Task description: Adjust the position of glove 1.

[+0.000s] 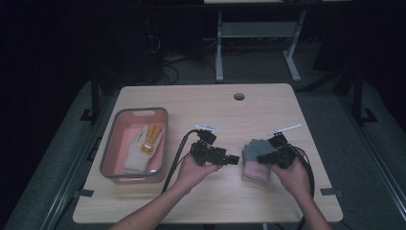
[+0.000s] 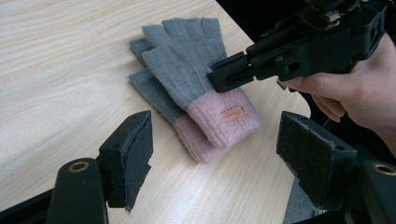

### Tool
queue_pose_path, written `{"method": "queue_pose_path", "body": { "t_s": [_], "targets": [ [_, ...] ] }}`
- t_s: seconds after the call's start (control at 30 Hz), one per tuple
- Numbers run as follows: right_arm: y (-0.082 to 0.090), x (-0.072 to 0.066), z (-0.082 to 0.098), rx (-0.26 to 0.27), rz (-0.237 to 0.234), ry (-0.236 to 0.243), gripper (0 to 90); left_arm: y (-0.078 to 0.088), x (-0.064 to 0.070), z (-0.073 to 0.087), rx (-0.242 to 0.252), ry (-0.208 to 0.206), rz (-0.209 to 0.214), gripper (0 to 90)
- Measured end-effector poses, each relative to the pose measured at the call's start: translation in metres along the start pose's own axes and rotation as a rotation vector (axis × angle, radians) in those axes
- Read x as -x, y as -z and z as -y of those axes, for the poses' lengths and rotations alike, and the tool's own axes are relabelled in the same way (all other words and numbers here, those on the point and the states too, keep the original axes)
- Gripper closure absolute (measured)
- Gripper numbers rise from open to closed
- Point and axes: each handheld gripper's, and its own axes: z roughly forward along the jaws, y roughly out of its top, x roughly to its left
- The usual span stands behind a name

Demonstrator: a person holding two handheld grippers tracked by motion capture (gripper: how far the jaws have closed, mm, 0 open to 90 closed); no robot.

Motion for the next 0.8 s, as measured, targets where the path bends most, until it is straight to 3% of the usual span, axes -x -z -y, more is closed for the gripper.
{"method": "queue_pose_path", "body": {
  "t_s": [0.27, 0.5, 0.8],
  "targets": [
    [-0.006, 0.002, 0.002, -0.007, 0.0, -0.008, 84.5, -0.003, -0.001, 0.001, -0.005, 0.002, -0.005, 27.1],
    [0.0, 0.006, 0.002, 0.024, -0.021, -0.023, 76.5, -0.014, 0.0, 0.001, -0.028, 0.008, -0.004, 27.2],
    [0.01, 0.027, 0.014, 0.079, -0.032, -0.092, 66.2, -0.036, 0.001, 0.003, -0.06, 0.013, -0.011, 27.6]
  ]
}}
